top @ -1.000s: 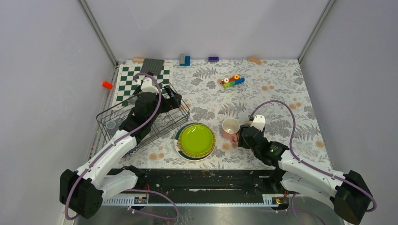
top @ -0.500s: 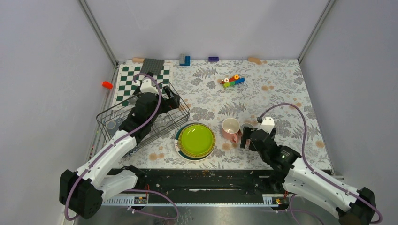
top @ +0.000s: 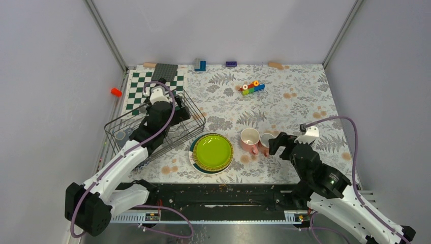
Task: Unload the mixed dishes from the dish rack
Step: Pick up the cup from the dish rack.
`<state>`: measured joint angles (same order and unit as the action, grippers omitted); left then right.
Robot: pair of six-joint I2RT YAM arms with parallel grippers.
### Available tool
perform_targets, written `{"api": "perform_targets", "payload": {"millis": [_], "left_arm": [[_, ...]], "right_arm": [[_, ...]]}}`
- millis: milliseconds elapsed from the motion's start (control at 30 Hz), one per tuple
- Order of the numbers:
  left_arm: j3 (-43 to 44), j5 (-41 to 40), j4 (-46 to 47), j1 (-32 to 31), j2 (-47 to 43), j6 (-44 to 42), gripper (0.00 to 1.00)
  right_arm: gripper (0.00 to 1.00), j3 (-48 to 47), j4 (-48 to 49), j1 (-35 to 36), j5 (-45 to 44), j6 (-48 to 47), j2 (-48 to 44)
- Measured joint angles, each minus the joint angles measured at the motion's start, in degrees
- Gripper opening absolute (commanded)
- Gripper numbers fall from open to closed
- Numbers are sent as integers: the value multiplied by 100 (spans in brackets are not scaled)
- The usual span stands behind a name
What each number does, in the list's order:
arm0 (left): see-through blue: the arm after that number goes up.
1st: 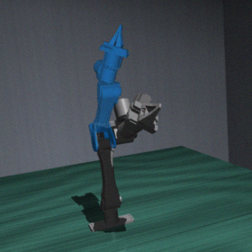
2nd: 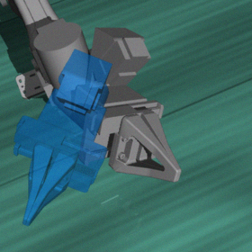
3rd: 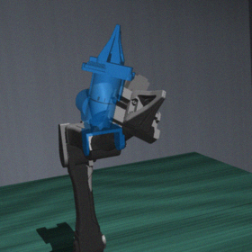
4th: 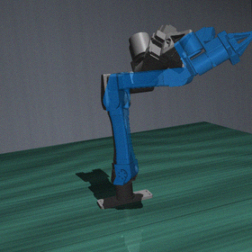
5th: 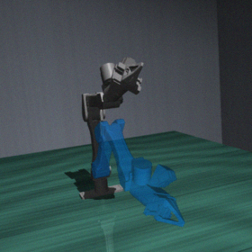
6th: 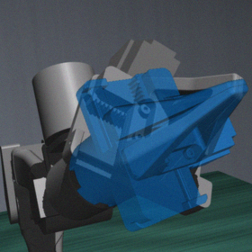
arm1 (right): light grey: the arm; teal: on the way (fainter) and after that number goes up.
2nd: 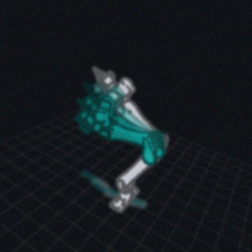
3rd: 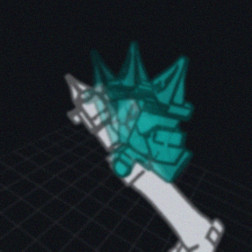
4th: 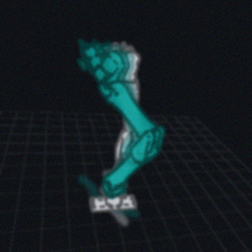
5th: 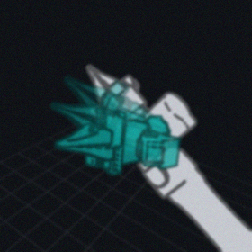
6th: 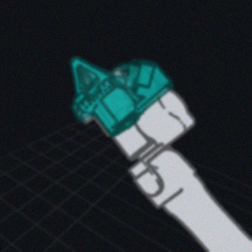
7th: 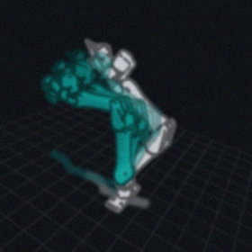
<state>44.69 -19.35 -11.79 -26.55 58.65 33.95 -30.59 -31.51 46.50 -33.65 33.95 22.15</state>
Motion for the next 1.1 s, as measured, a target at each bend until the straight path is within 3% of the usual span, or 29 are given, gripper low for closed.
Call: {"api": "perform_targets", "payload": {"millis": [300,633,867,1100], "left_arm": [[138,-870,-758,0,72,216,99],[566,-2197,-2094,144,74,1117,99],[614,-2603,-3119,999,337,1867,99],[621,-2876,-3954,1759,262,2387,99]], "right_arm": [[100,-90,911,2,-636,-162,2],[100,238,3171,7,-1300,-988,1475],[100,269,4251,7,-1322,-1628,2240],[99,203,4205,-136,-1064,-1716,2796]]}}
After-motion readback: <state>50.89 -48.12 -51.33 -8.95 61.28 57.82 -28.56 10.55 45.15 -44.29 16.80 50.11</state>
